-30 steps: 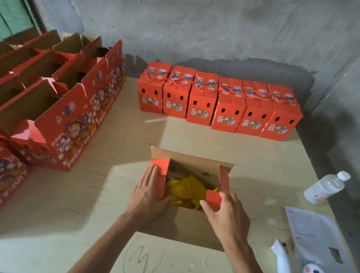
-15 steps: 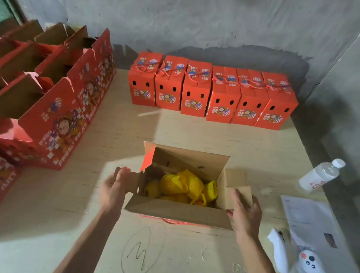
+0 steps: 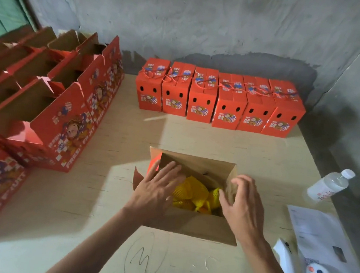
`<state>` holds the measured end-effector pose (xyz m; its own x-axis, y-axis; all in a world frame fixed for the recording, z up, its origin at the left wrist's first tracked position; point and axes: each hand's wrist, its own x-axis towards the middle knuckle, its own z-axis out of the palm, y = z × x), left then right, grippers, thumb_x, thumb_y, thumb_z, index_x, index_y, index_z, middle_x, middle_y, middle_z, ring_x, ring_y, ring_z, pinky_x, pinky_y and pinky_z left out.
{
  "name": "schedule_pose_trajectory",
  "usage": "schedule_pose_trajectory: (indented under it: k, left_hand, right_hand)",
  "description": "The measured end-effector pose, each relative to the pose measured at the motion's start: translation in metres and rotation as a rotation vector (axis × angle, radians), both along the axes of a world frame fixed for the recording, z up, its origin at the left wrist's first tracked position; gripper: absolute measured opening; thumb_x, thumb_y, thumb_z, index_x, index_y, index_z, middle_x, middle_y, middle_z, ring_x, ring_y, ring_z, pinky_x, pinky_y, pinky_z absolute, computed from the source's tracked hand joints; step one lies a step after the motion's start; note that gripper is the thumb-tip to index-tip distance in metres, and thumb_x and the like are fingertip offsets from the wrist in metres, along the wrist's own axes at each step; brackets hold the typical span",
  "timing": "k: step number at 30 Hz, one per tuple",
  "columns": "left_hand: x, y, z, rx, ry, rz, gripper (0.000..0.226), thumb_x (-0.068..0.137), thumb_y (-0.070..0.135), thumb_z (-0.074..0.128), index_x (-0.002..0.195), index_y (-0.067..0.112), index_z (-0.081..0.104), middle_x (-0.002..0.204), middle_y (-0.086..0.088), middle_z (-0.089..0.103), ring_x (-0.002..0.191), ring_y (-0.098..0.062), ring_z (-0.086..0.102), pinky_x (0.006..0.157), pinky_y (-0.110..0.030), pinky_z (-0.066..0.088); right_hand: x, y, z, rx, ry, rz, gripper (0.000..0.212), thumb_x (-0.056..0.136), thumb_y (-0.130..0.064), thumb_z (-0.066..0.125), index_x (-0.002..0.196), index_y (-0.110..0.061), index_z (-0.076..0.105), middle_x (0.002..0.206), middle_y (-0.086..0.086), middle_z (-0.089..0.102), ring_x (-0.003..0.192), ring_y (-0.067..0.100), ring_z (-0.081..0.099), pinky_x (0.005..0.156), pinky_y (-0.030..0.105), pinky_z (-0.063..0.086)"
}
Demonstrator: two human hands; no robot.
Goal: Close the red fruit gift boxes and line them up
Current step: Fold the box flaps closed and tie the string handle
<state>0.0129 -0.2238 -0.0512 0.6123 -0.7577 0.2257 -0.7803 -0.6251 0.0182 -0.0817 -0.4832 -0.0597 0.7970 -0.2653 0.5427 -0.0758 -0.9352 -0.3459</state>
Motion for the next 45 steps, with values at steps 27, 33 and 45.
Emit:
schedule_pose_trajectory:
  k: [27, 33, 45]
  left_hand:
    - [0.021, 0.058, 0.015, -0.531, 0.494, 0.676, 0.048, 0.101, 0.039, 0.055, 0.061, 0.014, 0.059, 0.053, 0.001, 0.063, 0.051, -0.027, 0.062, 0.044, -0.028, 0.043]
    - [0.026, 0.065, 0.009, -0.62, 0.536, 0.642, 0.048, 0.091, 0.049, 0.05, 0.068, 0.008, 0.061, 0.059, -0.008, 0.062, 0.051, -0.022, 0.05, 0.046, -0.031, 0.041]
    - [0.045, 0.009, 0.044, 0.006, 0.592, 0.743, 0.069, 0.085, 0.076, 0.061, 0.117, 0.016, 0.045, 0.104, -0.002, 0.062, 0.094, -0.025, 0.066, 0.071, -0.034, 0.052]
  right_hand:
    - [0.011, -0.011, 0.005, 0.359, 0.418, -0.429, 0.037, 0.104, -0.038, 0.05, 0.082, -0.009, 0.054, 0.083, 0.019, 0.067, 0.081, 0.041, 0.064, 0.063, 0.036, 0.039]
    - [0.013, -0.009, 0.007, 0.361, 0.437, -0.402, 0.031, 0.106, -0.036, 0.046, 0.084, -0.014, 0.047, 0.089, 0.021, 0.067, 0.088, 0.042, 0.065, 0.065, 0.037, 0.036]
    - [0.018, -0.018, 0.008, 0.412, 0.371, -0.423, 0.049, 0.108, -0.043, 0.039, 0.076, -0.013, 0.063, 0.077, 0.012, 0.067, 0.073, 0.036, 0.06, 0.064, 0.035, 0.042]
